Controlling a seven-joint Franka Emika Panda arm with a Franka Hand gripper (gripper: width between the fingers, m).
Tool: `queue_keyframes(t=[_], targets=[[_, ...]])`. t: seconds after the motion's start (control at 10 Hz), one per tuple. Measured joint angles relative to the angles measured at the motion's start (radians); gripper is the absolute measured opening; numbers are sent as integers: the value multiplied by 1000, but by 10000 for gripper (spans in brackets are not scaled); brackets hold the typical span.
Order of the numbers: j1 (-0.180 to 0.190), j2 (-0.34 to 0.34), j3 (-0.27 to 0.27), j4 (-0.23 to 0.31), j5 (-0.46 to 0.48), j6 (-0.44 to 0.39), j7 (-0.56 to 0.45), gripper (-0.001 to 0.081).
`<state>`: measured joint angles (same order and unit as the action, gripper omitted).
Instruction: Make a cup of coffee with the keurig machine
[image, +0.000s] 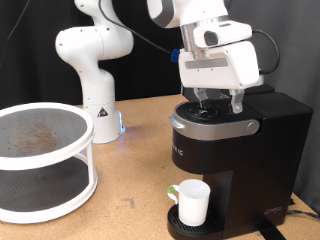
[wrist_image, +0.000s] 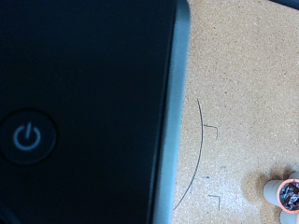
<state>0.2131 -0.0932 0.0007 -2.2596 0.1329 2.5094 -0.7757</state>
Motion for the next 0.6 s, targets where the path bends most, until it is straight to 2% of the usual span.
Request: queue_keyframes(t=[0.3, 0.6], targets=[[-1, 18, -1, 32, 2, -59, 16, 797], [-9, 62, -3, 104, -2, -185, 60, 797]])
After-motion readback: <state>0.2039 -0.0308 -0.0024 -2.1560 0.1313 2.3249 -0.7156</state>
